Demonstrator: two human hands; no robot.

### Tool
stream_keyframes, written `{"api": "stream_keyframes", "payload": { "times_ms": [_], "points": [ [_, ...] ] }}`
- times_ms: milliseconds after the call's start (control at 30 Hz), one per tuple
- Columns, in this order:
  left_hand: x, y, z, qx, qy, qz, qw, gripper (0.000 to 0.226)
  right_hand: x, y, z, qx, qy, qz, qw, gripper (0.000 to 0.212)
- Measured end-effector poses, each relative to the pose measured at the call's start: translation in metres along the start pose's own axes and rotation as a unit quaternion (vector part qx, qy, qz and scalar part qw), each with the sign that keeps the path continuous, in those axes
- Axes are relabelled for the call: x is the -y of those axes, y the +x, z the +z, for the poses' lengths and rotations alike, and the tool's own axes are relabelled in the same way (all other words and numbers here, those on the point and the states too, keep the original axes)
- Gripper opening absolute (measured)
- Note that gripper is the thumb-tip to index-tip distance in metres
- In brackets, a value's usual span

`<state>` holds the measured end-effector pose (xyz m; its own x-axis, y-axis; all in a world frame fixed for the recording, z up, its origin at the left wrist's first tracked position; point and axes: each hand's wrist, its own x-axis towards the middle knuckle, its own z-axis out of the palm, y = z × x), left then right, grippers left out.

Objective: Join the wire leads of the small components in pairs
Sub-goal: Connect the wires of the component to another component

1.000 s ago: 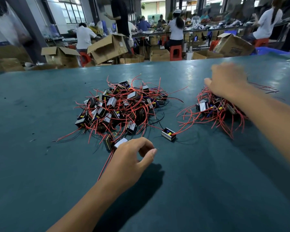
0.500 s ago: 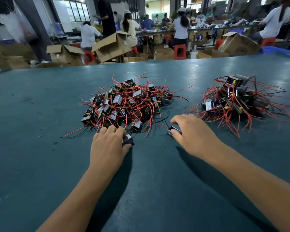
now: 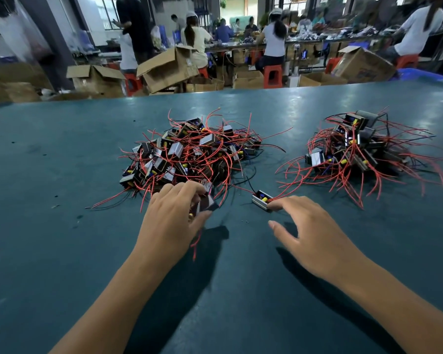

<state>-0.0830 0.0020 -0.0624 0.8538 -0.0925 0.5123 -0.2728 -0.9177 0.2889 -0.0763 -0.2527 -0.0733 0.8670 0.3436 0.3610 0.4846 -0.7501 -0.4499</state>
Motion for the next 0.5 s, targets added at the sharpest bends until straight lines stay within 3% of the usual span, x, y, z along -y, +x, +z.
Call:
{"api": "stream_keyframes", "payload": {
  "times_ms": [133,200,333,400,500],
  "points": [
    [-0.005,-0.002,-0.003,0.001,-0.194,-0.026,0.981,0.024,0.002,-0.002,0.002,0.003,0.019,-0.002,1.000,0.031],
    [-0.007,-0.003,-0.004,0.027,-0.270,-0.032,0.962,0.028,0.009,-0.004,0.001,-0.006,0.082,0.002,0.997,0.030],
    [-0.020,-0.006,0.005,0.074,-0.253,0.050,0.963,0.032,0.023,-0.006,0.006,0.002,0.252,0.058,0.966,0.047],
    [-0.027,-0.009,0.012,0.116,-0.241,0.092,0.959,0.029,0.024,-0.007,0.012,0.020,0.228,0.065,0.971,0.044],
    [-0.026,-0.010,0.012,0.162,-0.258,0.114,0.946,0.028,0.018,-0.006,0.015,0.044,0.180,0.079,0.979,0.022]
  ]
}}
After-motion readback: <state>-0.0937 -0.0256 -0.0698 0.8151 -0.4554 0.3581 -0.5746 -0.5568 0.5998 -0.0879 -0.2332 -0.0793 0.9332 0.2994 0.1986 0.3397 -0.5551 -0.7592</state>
